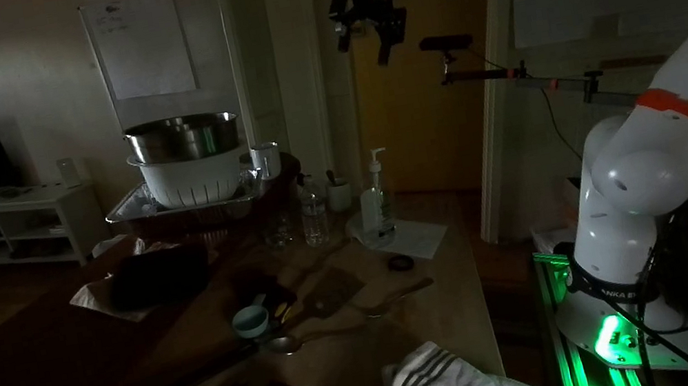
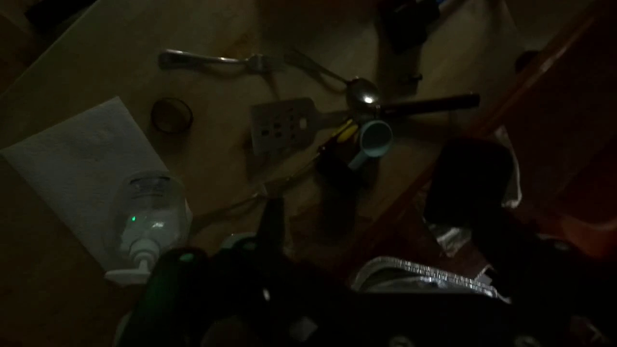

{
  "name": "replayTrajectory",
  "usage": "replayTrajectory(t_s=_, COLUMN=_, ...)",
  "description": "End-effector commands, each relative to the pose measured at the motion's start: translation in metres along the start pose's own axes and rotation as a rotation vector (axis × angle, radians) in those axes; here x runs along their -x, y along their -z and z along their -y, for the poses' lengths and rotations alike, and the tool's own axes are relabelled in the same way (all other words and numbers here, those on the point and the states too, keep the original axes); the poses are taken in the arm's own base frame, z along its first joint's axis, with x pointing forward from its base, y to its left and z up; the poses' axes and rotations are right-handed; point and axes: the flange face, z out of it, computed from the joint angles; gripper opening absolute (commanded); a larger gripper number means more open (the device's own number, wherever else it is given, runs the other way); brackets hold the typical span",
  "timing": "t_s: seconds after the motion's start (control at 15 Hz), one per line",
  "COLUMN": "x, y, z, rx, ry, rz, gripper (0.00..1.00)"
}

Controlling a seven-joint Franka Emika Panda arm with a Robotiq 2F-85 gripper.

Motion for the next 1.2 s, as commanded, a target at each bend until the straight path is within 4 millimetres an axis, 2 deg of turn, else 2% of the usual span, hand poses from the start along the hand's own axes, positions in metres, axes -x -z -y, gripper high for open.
replayTrajectory(t_s=0.0, x=-0.037, y=0.042, z=-0.006, rx=-0.073, ry=-0.165, rz=-0.086, gripper=1.0)
replayTrajectory(t_s=0.07, x=-0.04, y=0.048, z=-0.007, rx=-0.09, ry=-0.205, rz=-0.121, gripper=1.0)
replayTrajectory(t_s=0.13, x=-0.028, y=0.039, z=-0.011, rx=-0.051, ry=-0.127, rz=-0.089, gripper=1.0)
replayTrajectory(t_s=0.33, x=-0.038, y=0.048, z=-0.012, rx=-0.065, ry=-0.176, rz=-0.119, gripper=1.0)
replayTrajectory(t_s=0.93, x=-0.038, y=0.047, z=-0.01, rx=-0.065, ry=-0.184, rz=-0.118, gripper=1.0)
replayTrajectory(t_s=1.07, x=-0.059, y=0.045, z=0.015, rx=-0.09, ry=-0.264, rz=-0.22, gripper=1.0)
replayTrajectory(t_s=1.13, x=-0.071, y=0.044, z=0.035, rx=-0.123, ry=-0.287, rz=-0.269, gripper=1.0)
